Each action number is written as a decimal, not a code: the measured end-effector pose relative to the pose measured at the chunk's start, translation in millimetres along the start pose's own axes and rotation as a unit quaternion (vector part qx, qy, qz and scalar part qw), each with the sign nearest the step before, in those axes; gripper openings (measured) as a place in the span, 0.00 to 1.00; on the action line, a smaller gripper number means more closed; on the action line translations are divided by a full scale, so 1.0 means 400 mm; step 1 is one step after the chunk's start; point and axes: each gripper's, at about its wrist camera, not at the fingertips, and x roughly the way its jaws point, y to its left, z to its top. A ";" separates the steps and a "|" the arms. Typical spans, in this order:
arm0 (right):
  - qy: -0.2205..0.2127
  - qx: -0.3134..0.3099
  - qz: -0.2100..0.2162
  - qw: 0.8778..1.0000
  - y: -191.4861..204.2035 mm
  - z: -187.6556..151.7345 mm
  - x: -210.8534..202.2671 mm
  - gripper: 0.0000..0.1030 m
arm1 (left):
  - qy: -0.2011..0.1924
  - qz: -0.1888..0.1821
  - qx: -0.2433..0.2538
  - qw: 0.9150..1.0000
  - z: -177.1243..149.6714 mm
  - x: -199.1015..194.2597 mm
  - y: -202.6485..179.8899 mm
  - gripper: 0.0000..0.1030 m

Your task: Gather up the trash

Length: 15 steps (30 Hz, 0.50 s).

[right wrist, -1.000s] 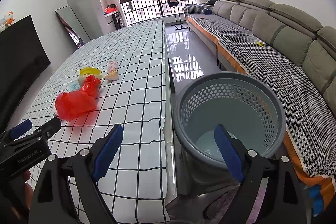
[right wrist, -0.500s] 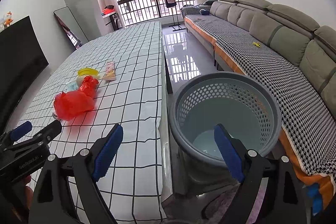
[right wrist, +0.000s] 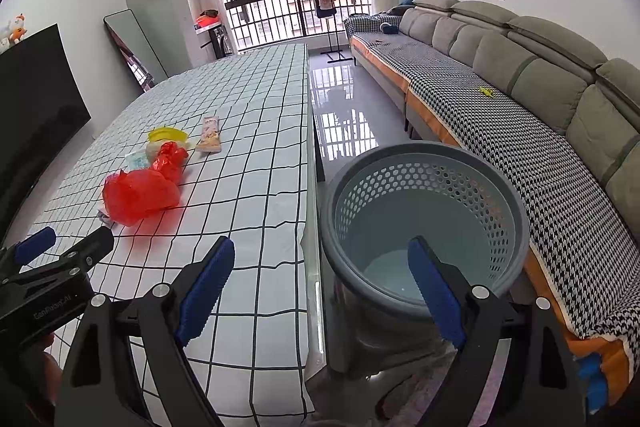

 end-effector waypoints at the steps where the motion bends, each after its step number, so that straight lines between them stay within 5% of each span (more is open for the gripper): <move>1: -0.001 -0.003 -0.002 1.000 0.002 0.000 0.000 0.82 | 0.000 0.000 0.000 1.000 0.000 0.000 0.000 0.94; 15: -0.006 -0.015 -0.015 1.000 0.010 -0.002 -0.003 0.82 | 0.000 0.001 0.000 1.000 -0.006 -0.002 0.003 0.94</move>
